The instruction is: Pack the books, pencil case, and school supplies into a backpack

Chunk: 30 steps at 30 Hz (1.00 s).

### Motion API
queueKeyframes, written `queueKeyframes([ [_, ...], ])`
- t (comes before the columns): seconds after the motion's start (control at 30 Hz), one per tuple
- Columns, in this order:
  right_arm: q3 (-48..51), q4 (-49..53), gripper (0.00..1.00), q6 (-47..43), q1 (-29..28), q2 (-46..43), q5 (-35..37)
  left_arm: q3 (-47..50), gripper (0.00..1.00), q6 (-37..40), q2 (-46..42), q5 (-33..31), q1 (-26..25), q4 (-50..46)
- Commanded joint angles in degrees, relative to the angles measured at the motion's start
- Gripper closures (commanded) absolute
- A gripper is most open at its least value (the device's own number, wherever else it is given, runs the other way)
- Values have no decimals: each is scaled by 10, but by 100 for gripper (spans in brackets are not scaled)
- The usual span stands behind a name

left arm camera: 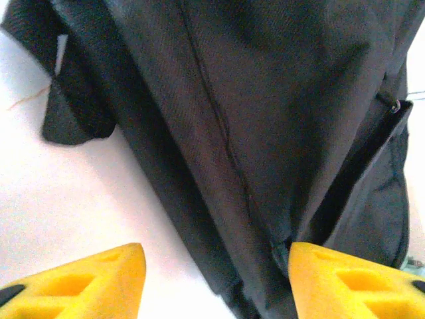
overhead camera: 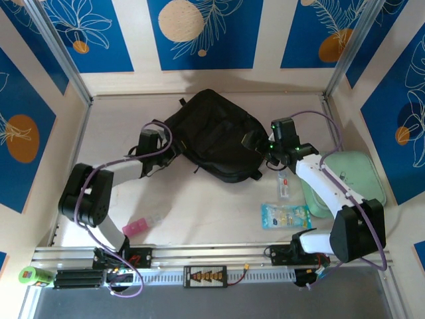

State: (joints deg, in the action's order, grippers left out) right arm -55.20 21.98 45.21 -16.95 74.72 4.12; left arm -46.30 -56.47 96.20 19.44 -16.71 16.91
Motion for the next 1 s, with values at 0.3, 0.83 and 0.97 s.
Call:
queueKeyframes([
  [0.3,-9,0,8,8,-24,6,-3,16,74,-214,150,62,10,358],
  [0.83,-34,3,21,32,-172,119,-23,59,100,-167,58,41,13,321],
  [0.97,-44,-1,24,33,-179,159,-14,74,100,-165,23,40,20,299],
])
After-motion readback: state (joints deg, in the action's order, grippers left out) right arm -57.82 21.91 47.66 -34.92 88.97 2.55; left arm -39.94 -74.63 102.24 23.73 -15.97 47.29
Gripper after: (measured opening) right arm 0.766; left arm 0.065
